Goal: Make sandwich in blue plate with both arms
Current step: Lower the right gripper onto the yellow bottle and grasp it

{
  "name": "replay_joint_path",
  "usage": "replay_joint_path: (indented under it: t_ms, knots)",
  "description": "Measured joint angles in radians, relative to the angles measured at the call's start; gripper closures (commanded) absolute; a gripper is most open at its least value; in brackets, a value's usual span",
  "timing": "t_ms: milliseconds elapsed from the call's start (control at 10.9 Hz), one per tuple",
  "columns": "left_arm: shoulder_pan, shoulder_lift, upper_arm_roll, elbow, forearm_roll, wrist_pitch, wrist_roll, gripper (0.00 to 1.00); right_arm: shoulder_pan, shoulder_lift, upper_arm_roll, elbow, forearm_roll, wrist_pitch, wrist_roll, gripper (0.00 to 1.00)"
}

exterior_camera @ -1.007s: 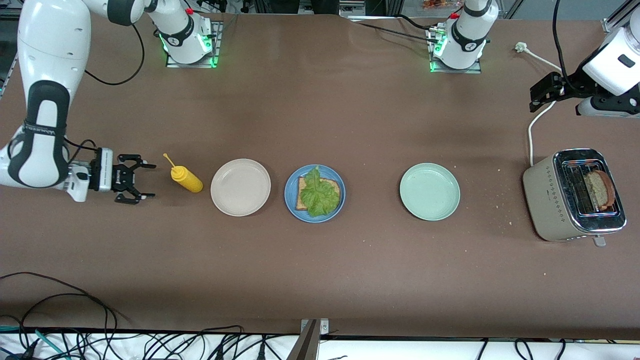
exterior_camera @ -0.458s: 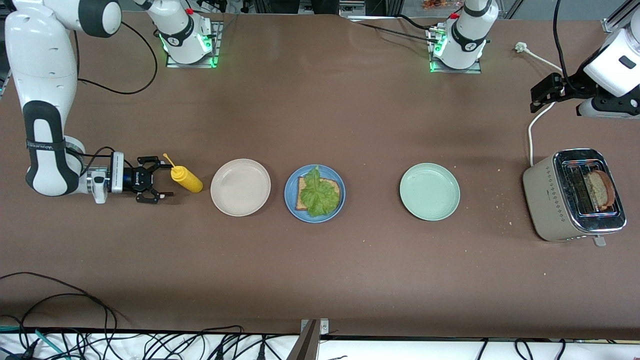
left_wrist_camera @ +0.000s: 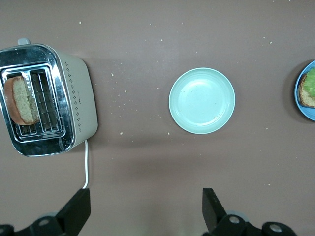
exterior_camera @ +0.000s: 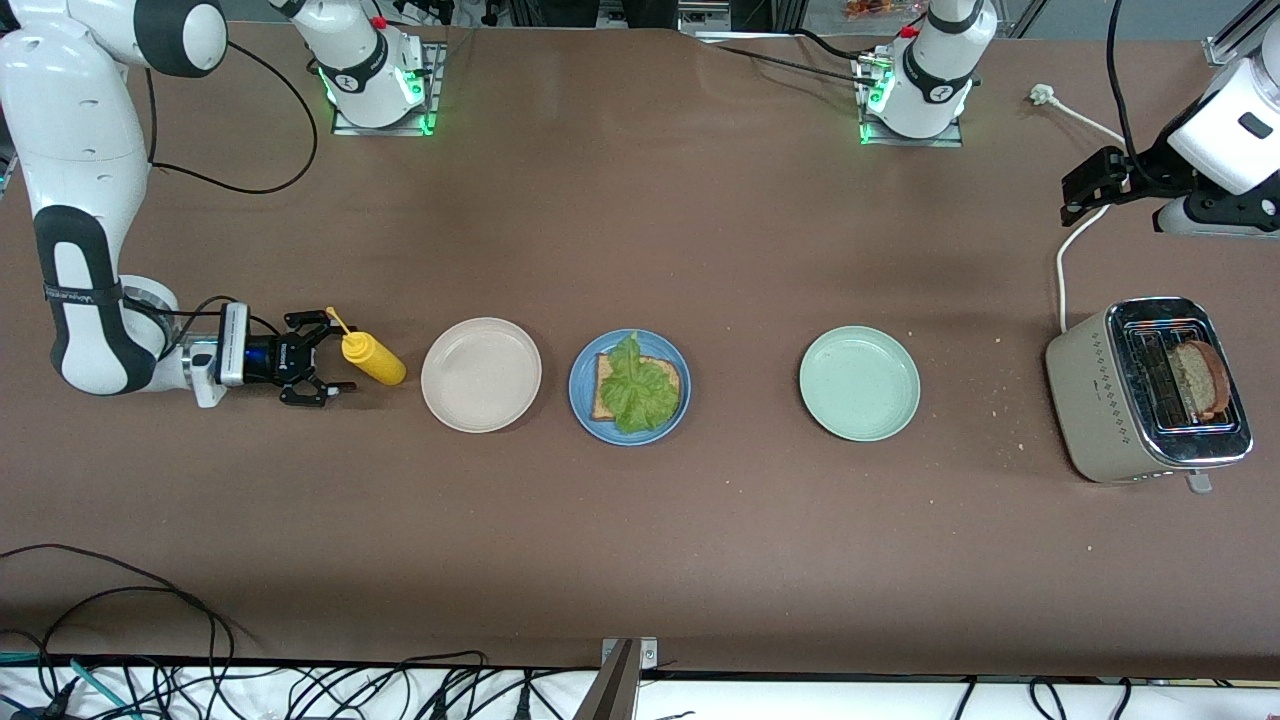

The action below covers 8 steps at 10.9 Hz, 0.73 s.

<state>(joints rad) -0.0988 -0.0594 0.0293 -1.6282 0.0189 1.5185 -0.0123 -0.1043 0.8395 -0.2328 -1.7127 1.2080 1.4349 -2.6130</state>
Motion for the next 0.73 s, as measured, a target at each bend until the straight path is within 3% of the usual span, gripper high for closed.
replay_joint_path:
  t_ms: [92, 275, 366, 458, 733]
  knots:
    - [0.001, 0.000, 0.000, 0.000, 0.000, 0.000, 0.000, 0.00, 0.000, 0.000, 0.014, 0.001, 0.010, -0.010, 0.001, 0.21]
    - [0.002, 0.000, 0.000, 0.000, 0.000, 0.000, 0.000, 0.00, 0.001, 0.000, 0.038, 0.001, 0.031, -0.014, 0.002, 0.71]
    - [0.002, 0.000, 0.000, 0.000, 0.000, 0.000, 0.000, 0.00, 0.000, 0.000, 0.040, 0.001, 0.032, -0.014, 0.002, 0.85]
    - [0.002, 0.000, 0.000, 0.000, 0.000, 0.000, 0.000, 0.00, -0.003, 0.000, 0.039, 0.001, 0.032, -0.014, 0.003, 0.93]
    - [0.002, 0.000, -0.003, 0.000, 0.000, 0.000, 0.000, 0.00, -0.013, 0.000, 0.039, 0.005, 0.033, -0.014, 0.068, 1.00]
